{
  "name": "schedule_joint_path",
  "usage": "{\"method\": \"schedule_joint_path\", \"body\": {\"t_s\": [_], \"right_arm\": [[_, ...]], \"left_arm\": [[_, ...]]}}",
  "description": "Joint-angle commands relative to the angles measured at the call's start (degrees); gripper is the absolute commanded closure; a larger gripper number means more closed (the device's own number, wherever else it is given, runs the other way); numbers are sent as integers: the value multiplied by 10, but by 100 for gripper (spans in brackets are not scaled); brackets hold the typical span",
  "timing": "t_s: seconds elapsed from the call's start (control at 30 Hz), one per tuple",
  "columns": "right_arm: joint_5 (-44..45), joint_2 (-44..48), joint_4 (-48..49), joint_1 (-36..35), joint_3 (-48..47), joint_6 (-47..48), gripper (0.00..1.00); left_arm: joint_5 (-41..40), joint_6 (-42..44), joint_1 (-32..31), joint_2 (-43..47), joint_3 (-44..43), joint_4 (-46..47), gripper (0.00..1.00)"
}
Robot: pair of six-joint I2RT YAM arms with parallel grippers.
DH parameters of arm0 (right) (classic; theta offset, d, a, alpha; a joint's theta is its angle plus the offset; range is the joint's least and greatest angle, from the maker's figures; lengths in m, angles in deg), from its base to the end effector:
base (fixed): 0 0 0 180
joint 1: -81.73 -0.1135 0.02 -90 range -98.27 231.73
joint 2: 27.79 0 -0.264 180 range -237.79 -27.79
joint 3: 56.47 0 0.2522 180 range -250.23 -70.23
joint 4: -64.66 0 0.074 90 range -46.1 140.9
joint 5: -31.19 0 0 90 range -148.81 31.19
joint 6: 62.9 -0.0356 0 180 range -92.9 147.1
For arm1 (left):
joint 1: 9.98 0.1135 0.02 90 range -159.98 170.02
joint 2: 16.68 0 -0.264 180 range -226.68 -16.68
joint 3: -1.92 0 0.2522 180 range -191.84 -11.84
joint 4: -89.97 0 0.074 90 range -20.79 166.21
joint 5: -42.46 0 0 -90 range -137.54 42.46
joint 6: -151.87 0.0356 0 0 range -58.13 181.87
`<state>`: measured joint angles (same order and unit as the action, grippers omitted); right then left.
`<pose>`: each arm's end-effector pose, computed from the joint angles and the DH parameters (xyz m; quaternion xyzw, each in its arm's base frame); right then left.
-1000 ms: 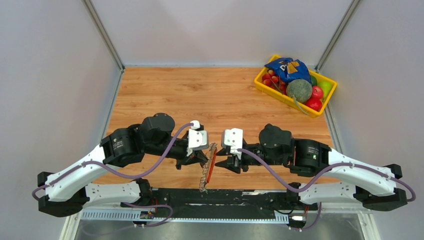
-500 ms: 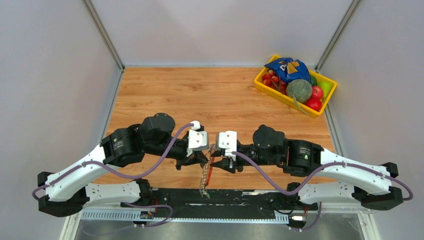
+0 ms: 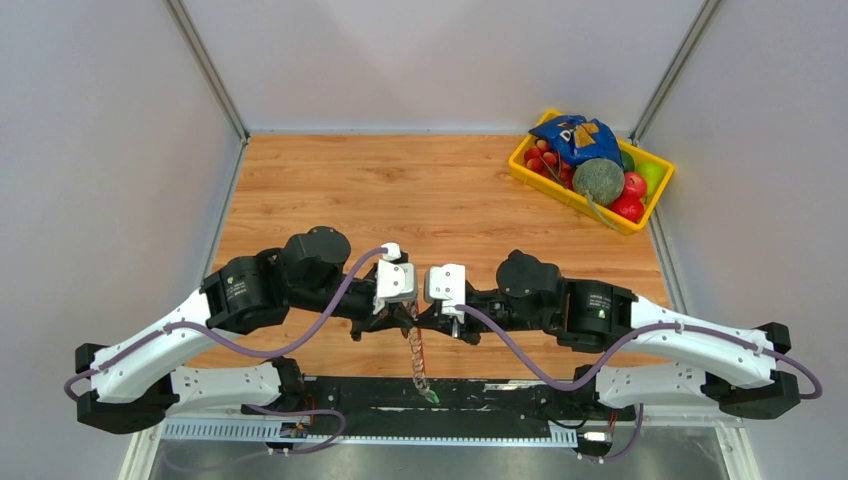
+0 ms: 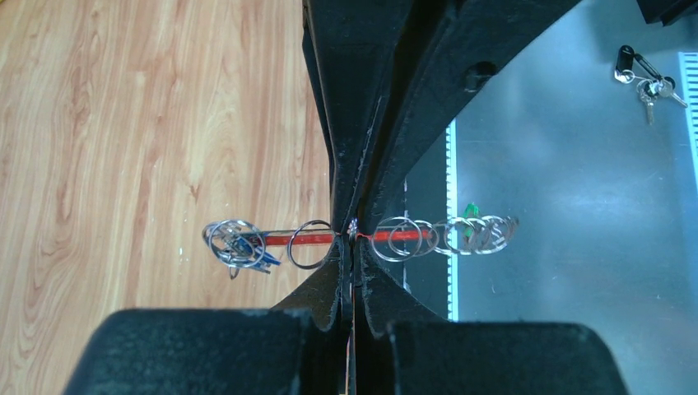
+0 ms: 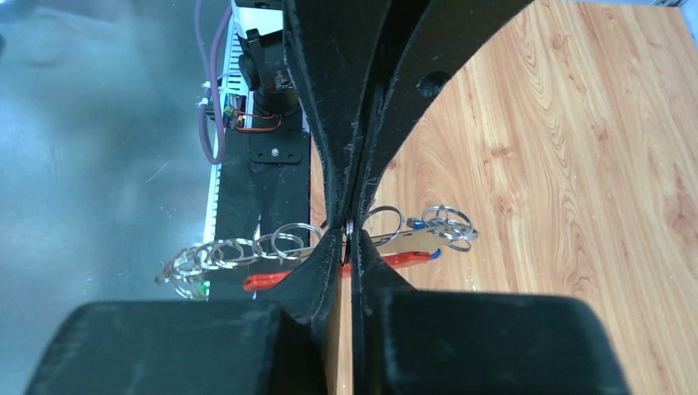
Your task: Put the keys on the keyring
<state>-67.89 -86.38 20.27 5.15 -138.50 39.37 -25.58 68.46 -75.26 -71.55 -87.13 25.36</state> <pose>0.0446 0.2112 0.4001 -0.6069 0.5551 0.3559 0.4436 0.0586 -0.1591 0.4169 0.5766 0.6343 -0.3831 0.3441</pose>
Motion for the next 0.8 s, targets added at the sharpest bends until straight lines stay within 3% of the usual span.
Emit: {"method": "schedule_joint_path", "body": {"t_s": [0.0,0.23,0.53,0.77], "right_arm": [[-10,-9,25,1,-1,5,100],[2,1,43,1,9,2,100],[27,62,146,1,53,-30,100],[48,104,241,0,91,-63,100]], "left_arm": [[10,9,-2,8,-8,25,100],[11,6,-2,29,-4,38,100],[-4,-23,-2,109,38,131,62],[-21,-56,-2,158,99,228,56]]}}
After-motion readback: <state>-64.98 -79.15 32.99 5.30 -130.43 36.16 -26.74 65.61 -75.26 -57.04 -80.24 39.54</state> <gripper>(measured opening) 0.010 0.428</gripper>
